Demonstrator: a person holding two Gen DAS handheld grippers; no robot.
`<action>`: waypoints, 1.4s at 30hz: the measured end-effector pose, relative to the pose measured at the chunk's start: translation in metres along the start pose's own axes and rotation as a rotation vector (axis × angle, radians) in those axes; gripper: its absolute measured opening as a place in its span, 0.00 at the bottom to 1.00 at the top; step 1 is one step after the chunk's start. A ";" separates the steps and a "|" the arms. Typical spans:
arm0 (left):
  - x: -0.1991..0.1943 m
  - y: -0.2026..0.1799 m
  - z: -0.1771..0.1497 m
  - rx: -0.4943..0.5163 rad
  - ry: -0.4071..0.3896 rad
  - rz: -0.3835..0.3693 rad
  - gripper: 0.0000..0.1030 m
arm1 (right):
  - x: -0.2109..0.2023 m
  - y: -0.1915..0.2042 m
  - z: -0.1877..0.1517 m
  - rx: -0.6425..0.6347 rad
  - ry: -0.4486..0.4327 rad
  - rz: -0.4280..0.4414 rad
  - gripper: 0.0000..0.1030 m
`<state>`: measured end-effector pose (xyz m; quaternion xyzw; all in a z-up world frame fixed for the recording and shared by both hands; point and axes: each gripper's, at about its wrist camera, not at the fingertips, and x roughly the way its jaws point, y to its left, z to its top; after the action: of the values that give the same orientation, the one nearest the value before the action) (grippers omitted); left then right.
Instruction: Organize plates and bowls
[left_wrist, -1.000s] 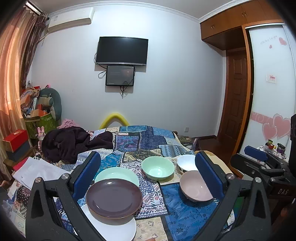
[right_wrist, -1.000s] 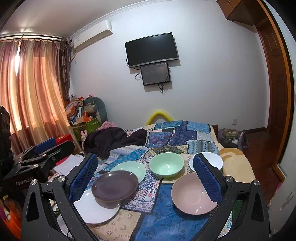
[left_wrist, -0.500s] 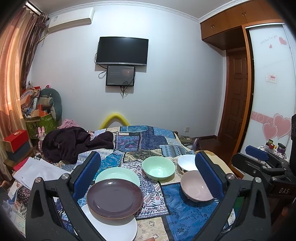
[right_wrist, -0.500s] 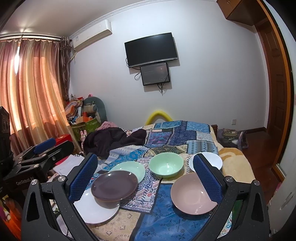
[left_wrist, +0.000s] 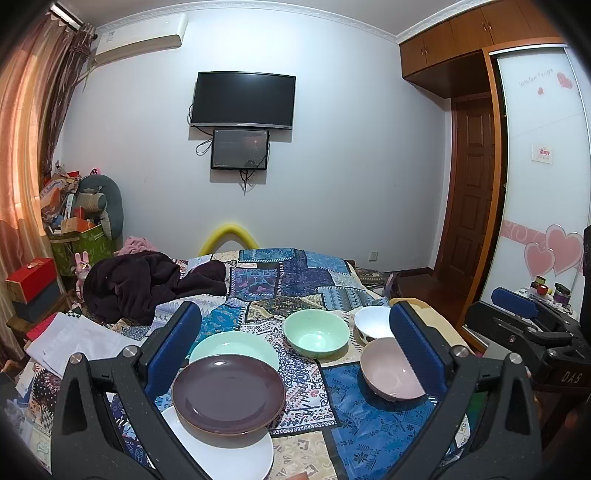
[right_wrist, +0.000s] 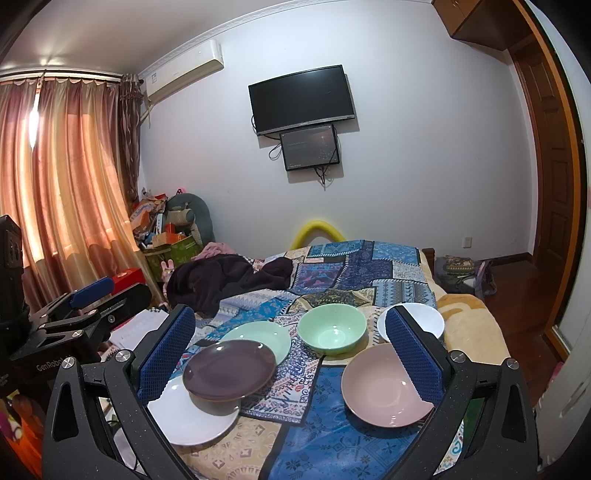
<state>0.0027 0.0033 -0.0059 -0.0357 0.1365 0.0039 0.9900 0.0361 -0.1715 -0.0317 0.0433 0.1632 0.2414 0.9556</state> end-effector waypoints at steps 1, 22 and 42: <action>0.000 0.000 0.000 0.000 0.001 0.000 1.00 | 0.000 0.000 0.000 0.000 0.000 0.000 1.00; 0.001 0.001 -0.001 0.003 0.005 -0.002 1.00 | -0.001 0.001 0.001 0.003 0.000 0.002 1.00; 0.016 0.013 -0.012 -0.003 0.064 -0.007 1.00 | 0.013 0.009 -0.003 0.008 0.047 0.013 1.00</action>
<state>0.0149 0.0158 -0.0228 -0.0377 0.1682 -0.0007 0.9850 0.0418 -0.1573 -0.0363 0.0422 0.1865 0.2481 0.9497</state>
